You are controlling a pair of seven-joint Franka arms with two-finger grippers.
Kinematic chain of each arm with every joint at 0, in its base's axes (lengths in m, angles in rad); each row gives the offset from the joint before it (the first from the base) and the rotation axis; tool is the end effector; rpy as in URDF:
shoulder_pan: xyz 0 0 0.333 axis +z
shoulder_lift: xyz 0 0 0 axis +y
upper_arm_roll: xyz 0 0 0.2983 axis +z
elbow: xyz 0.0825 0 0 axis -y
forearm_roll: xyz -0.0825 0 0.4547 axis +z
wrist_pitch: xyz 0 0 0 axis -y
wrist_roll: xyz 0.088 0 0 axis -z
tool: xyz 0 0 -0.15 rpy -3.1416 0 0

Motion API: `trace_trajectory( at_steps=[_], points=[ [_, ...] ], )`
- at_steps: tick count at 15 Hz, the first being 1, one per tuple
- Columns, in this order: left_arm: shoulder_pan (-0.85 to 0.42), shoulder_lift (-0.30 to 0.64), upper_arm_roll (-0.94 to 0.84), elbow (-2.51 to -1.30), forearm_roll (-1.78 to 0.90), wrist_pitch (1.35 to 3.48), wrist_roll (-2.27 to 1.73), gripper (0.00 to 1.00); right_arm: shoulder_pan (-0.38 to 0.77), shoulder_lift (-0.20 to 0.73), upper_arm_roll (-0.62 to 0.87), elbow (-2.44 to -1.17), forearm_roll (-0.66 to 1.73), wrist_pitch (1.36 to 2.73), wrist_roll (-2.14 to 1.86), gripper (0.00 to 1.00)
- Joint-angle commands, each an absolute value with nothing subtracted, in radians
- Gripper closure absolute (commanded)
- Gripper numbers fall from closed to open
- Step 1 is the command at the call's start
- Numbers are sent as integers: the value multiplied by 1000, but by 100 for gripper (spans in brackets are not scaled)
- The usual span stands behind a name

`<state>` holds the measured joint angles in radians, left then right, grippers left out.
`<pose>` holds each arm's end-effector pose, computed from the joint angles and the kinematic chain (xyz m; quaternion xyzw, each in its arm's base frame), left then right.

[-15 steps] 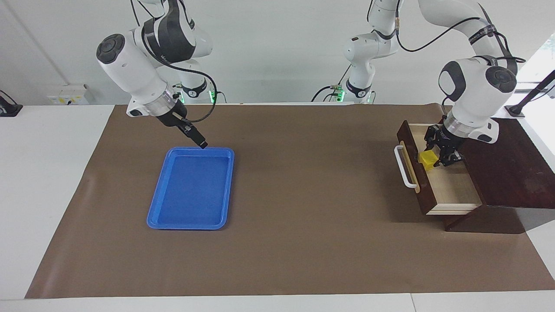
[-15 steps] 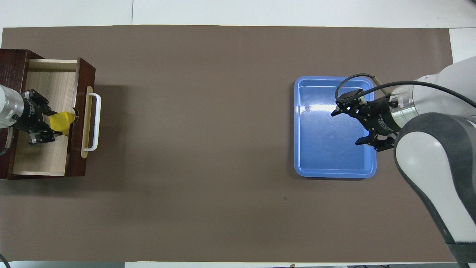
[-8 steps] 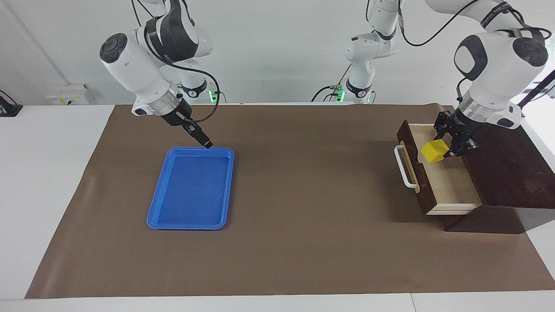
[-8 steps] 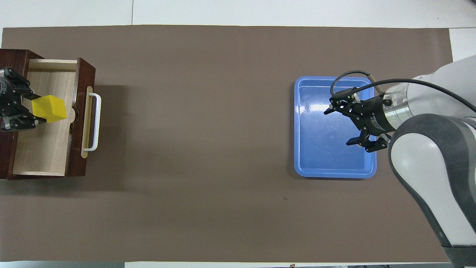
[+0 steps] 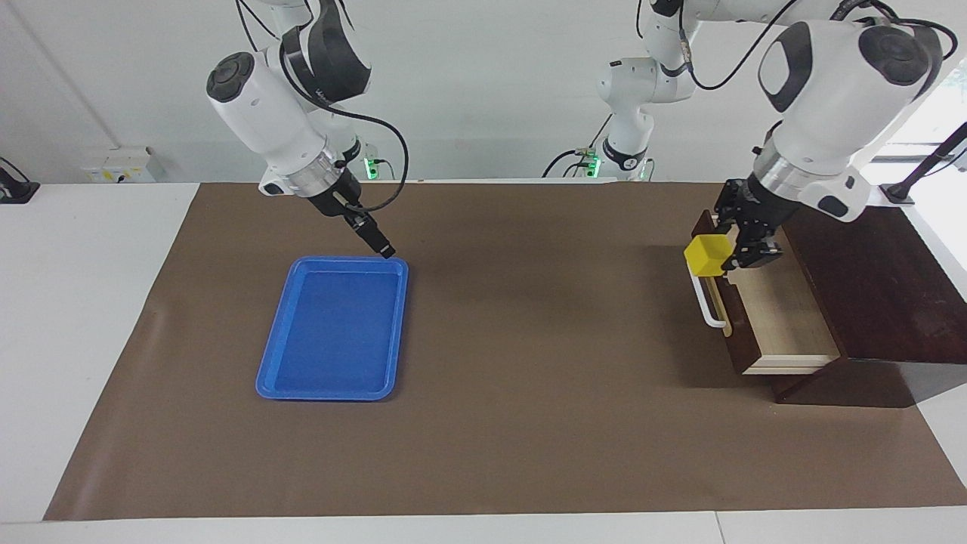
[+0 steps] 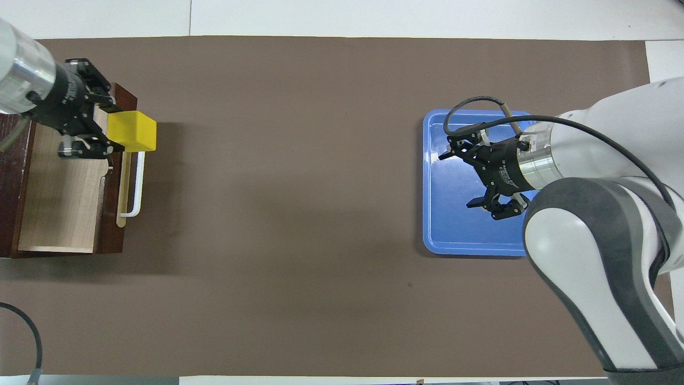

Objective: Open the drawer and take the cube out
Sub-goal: 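Lift the cube with the left gripper while the right gripper approaches it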

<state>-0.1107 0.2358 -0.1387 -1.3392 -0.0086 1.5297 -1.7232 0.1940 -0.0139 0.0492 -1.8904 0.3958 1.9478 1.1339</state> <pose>0.6663 -0.1618 0.5320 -0.7392 -0.6728 0.0290 0.0066 0.6090 0.1937 0.4387 -0.8560 0.4815 0.0905 0.1650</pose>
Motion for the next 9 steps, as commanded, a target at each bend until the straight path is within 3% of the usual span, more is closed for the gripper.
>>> trace_trajectory(
  at_steps=[1,9],
  points=[
    [-234,267,-115,-1295,-11,1497,-1765,100,242,15,49,-1884,452,2020,1225,0],
    [-465,391,-104,-1197,0,1534,-1953,100,374,72,51,-1881,526,2137,1439,0]
  ],
)
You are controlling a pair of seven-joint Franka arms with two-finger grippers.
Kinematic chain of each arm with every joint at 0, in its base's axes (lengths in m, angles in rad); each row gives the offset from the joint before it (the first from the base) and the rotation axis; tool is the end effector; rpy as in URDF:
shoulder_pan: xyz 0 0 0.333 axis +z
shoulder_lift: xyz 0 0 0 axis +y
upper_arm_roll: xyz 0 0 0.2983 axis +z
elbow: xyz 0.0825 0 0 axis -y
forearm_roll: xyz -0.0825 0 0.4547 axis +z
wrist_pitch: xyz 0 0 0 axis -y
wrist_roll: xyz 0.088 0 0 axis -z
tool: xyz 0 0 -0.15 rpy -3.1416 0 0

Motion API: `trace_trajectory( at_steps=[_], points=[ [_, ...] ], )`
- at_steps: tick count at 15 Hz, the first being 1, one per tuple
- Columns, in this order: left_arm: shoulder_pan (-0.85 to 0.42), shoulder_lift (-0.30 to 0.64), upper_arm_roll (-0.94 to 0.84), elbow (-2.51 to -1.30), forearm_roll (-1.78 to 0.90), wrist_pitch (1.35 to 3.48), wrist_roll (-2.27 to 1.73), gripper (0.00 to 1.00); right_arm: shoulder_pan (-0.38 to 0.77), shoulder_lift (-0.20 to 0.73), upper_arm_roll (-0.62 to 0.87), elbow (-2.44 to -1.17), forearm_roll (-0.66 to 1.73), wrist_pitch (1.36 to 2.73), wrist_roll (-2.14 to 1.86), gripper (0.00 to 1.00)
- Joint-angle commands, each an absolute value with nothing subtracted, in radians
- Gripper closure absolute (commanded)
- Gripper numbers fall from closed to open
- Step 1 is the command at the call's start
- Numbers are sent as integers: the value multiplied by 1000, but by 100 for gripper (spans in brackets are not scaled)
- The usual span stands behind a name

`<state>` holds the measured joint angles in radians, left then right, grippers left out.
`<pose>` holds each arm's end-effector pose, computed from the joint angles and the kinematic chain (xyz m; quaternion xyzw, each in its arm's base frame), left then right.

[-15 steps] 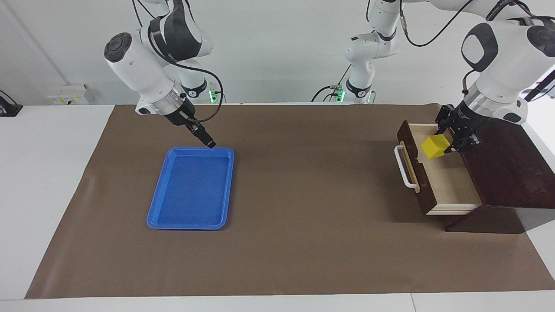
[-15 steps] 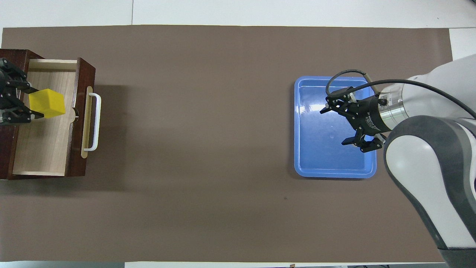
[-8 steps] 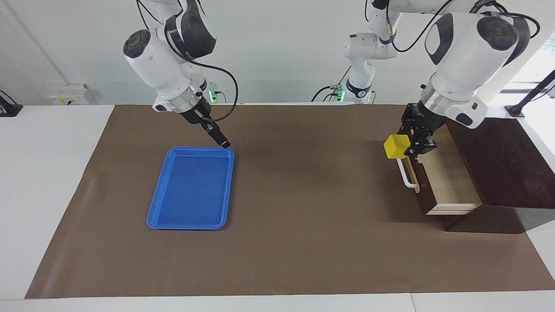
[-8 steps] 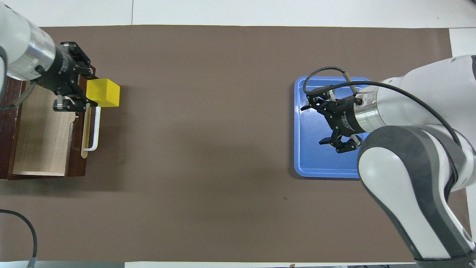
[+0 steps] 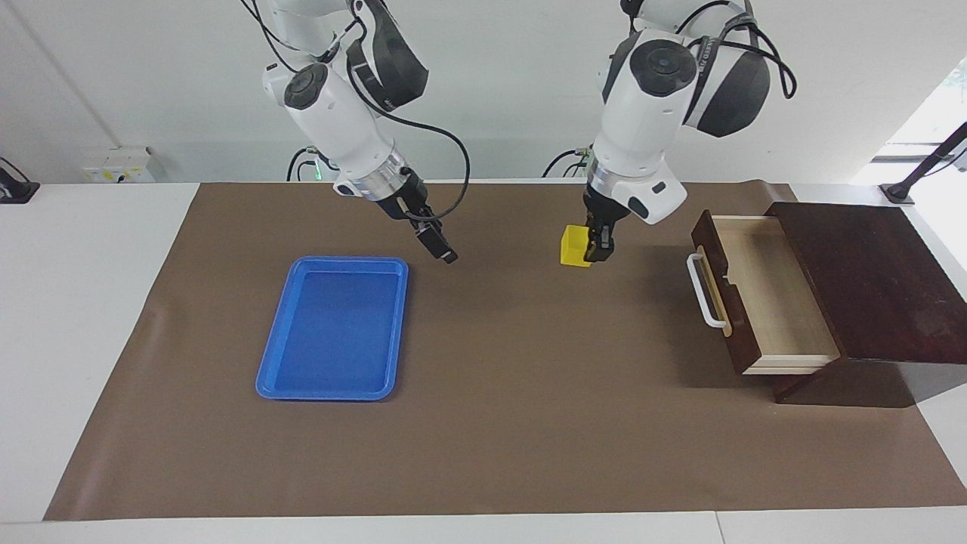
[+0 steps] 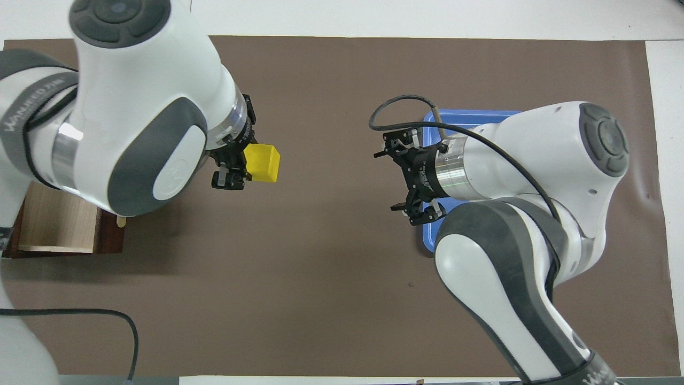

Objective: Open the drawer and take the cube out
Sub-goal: 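Lift the cube with the left gripper while the right gripper approaches it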

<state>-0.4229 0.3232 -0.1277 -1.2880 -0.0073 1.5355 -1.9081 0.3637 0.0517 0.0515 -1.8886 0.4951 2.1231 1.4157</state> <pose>0.6075 -0.3610 0.4991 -0.7760 -0.6292 0.0348 0.0264 0.5966 0.3050 0.4171 -0.7946 0.5587 0.1212 0.2046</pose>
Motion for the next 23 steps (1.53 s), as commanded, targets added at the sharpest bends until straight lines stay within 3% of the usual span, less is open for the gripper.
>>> trace_trajectory(
  at_steps=[1,11,23],
  points=[
    [-471,394,-104,-1195,2,1552,-1972,100,374,77,49,-1881,549,2134,1439,0],
    [-448,387,-95,-1224,31,1569,-2005,100,391,113,49,-1849,733,2164,1537,0],
    [-449,387,-75,-1226,31,1592,-2149,100,474,193,49,-1729,729,2250,1663,0]
  ],
)
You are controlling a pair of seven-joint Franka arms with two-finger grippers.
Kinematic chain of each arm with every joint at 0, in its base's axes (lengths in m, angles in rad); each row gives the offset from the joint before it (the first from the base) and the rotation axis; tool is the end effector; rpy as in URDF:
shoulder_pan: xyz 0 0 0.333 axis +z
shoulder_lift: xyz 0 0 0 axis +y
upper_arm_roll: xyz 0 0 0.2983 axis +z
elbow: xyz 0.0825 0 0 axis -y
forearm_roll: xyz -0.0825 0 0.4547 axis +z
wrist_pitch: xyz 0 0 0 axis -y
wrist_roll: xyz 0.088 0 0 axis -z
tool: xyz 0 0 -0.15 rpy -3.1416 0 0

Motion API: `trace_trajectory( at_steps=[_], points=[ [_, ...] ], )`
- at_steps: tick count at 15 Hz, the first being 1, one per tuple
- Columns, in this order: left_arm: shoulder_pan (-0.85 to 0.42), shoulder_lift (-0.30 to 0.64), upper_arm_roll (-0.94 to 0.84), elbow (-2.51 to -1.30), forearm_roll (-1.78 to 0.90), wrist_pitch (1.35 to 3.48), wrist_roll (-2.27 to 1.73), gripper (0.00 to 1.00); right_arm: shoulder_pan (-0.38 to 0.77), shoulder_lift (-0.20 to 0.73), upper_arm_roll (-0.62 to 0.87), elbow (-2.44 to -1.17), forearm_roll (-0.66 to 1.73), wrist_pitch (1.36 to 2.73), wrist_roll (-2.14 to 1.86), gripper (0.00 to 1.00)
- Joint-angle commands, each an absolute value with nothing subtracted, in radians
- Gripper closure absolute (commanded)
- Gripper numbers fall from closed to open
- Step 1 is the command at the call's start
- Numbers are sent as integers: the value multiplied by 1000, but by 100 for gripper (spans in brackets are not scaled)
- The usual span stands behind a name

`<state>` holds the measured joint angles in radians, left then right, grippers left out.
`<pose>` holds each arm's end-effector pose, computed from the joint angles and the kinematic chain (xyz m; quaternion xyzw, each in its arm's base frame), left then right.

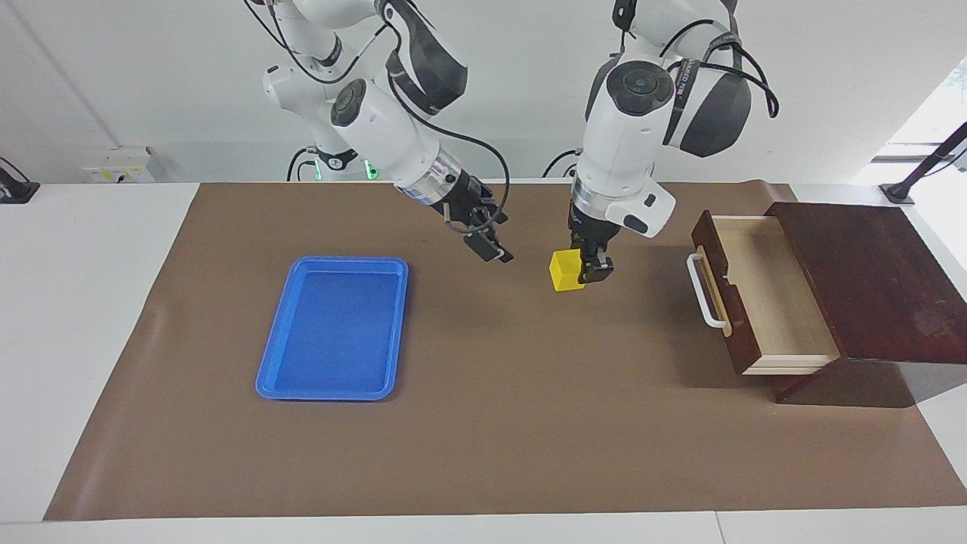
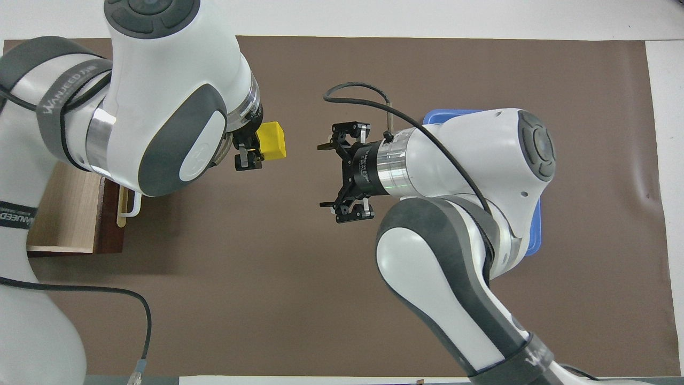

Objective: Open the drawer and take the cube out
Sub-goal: 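Lift the cube with the left gripper while the right gripper approaches it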

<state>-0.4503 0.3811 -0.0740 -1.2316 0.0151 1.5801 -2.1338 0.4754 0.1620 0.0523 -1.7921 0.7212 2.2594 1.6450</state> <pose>0.6356 -0.3555 0.4904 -0.6916 -0.7221 0.0098 0.0138 0.5999 0.3940 0.4183 -0.6871 0.6430 0.2059 0.2685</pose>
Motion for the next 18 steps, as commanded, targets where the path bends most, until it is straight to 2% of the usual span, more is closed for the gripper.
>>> trace_trajectory(
  at_steps=[1,8,13,14,16,18],
  points=[
    [-449,387,-75,-1226,31,1592,-2151,100,479,198,49,-1717,730,2252,1664,0],
    [-448,385,-75,-1226,31,1595,-2149,100,489,273,48,-1605,698,2241,1698,0],
    [-449,385,-75,-1226,31,1595,-2149,100,485,327,49,-1542,617,2105,1663,0],
    [-448,385,-75,-1226,29,1594,-2149,100,488,365,49,-1498,608,2053,1663,0],
    [-448,385,-75,-1226,29,1595,-2149,100,505,518,45,-1260,597,1979,1721,0],
    [-448,385,-75,-1226,29,1595,-2149,100,500,541,46,-1226,568,1971,1746,0]
  ],
)
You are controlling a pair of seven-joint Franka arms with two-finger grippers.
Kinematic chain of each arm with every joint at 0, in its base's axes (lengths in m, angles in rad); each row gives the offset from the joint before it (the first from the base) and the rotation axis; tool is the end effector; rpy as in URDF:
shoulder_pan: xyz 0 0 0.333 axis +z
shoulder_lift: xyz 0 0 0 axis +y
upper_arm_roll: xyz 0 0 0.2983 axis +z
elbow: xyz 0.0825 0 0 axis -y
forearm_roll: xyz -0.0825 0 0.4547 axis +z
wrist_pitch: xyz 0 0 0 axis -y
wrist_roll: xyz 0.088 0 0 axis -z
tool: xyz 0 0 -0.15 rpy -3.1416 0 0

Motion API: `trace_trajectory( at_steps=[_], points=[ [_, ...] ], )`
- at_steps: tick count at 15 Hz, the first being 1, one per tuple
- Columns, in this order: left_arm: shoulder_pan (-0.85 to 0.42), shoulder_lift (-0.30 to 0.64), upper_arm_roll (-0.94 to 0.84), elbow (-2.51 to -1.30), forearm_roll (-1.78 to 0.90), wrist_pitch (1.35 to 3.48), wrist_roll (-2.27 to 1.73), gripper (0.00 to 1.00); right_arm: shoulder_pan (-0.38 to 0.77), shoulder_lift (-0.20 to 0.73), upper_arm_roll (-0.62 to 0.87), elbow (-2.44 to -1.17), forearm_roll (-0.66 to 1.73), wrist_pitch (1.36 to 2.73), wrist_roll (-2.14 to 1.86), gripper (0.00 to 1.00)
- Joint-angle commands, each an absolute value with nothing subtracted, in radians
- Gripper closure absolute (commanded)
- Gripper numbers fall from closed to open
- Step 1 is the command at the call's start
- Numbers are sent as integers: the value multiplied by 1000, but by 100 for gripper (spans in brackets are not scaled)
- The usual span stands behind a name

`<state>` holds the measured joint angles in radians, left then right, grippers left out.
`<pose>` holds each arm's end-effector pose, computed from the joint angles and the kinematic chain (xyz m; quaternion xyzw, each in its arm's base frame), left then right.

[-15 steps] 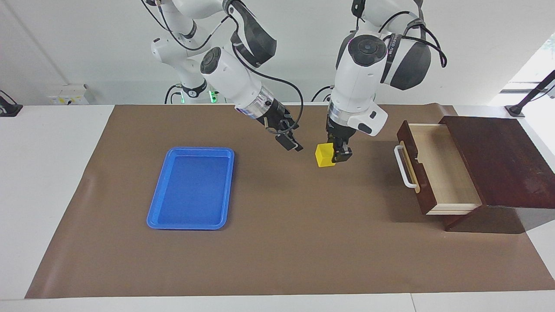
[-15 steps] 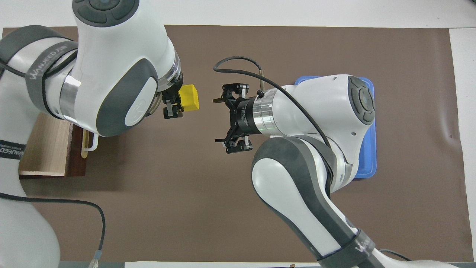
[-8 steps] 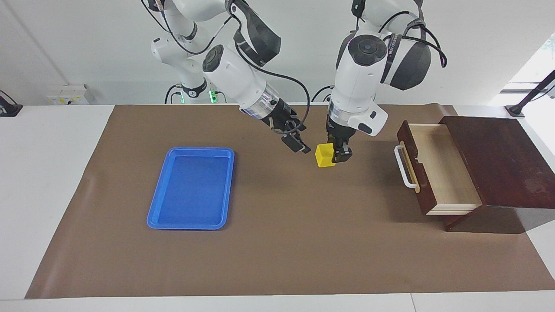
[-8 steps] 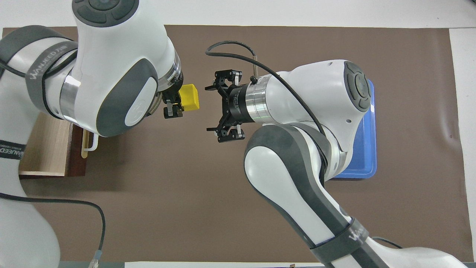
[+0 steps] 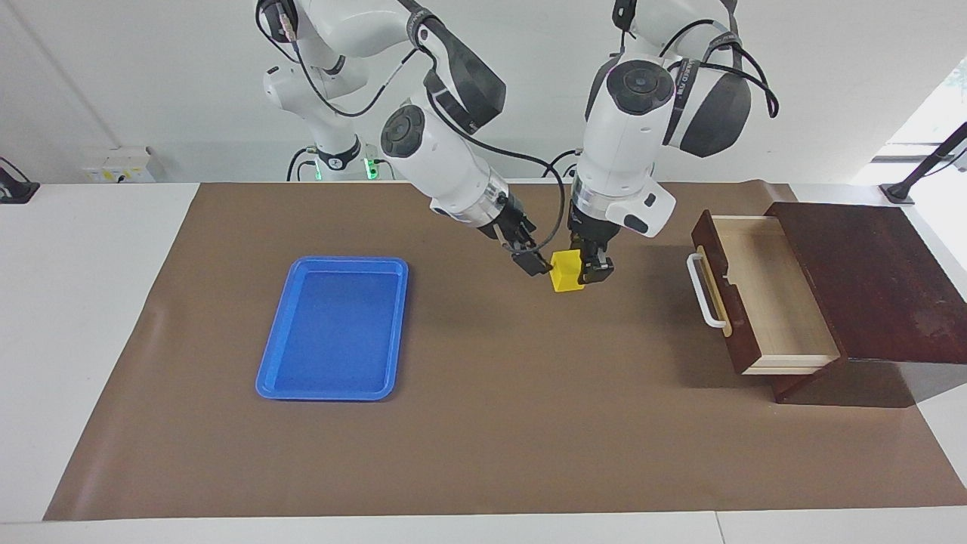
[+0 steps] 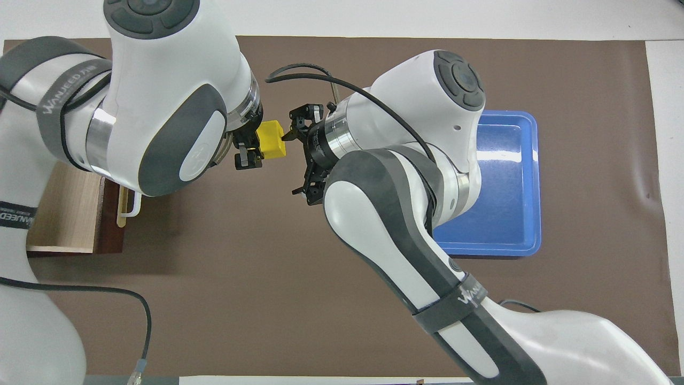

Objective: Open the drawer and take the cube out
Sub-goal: 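Close the right gripper on the yellow cube beside the left gripper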

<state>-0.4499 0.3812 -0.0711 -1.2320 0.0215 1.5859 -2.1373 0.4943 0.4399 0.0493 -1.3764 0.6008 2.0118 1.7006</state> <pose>0.6378 -0.3533 0.4905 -0.6893 -0.7244 0.0056 0.0122 0.6440 0.4475 0.4254 -0.7371 0.6040 0.2195 0.2090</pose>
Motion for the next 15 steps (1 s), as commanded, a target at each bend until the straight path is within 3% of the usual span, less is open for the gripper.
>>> trace_trajectory(
  at_steps=[1,15],
  points=[
    [-448,385,-75,-1226,29,1595,-2149,100,497,541,46,-1221,568,1965,1746,0],
    [-448,385,-75,-1226,29,1594,-2149,100,477,543,48,-1206,655,2017,1744,0]
  ],
)
